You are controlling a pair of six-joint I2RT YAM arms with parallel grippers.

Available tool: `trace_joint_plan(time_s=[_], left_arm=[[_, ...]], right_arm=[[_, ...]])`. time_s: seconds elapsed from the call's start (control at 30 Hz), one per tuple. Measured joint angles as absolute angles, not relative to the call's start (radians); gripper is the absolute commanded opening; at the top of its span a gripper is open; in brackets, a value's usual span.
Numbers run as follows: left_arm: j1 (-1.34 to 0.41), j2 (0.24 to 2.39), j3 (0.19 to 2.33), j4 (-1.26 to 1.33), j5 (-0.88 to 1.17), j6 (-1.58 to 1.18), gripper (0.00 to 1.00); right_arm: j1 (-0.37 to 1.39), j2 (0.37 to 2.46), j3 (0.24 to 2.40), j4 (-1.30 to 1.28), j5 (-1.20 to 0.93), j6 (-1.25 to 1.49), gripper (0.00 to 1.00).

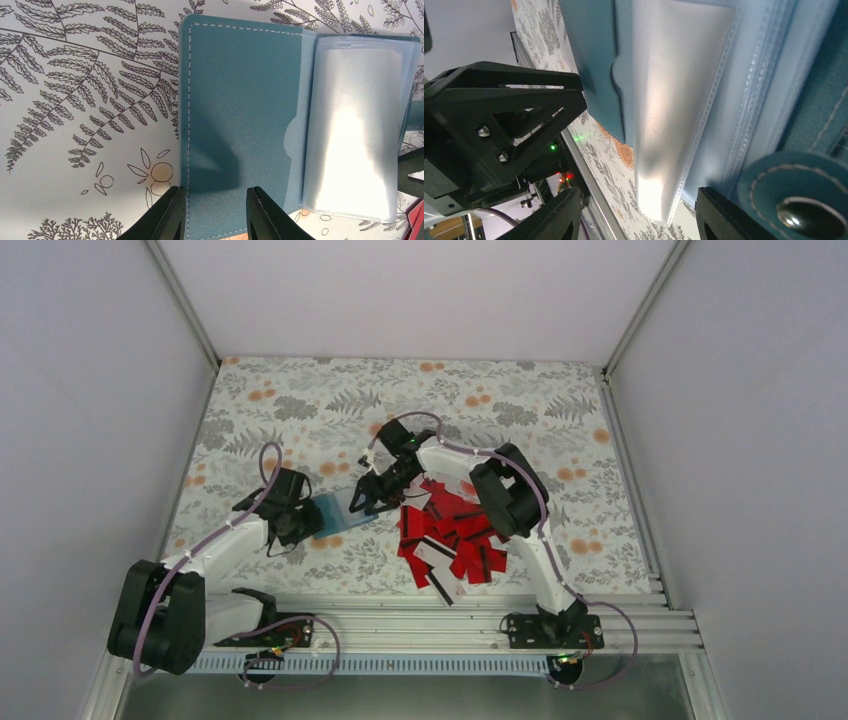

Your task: Put the credit cards into the card holder

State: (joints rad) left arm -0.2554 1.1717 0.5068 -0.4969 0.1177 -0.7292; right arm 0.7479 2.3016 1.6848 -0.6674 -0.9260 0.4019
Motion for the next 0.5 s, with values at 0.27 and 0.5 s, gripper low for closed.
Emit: trace_joint_plan(time_s=[0.27,0.5], left_arm=[[-0.255,1.172,0.507,-0.497,0.121,-0.722,0.32],[-0.255,1.171,0.511,-0.498,0.128,-0.722,0.32]], right_arm=[[0.757,2.305,1.685,-0.635,-0.961,0.411,0.57],[0.775,2.322,1.712,-0.626,-1.007,0.407,0.56]])
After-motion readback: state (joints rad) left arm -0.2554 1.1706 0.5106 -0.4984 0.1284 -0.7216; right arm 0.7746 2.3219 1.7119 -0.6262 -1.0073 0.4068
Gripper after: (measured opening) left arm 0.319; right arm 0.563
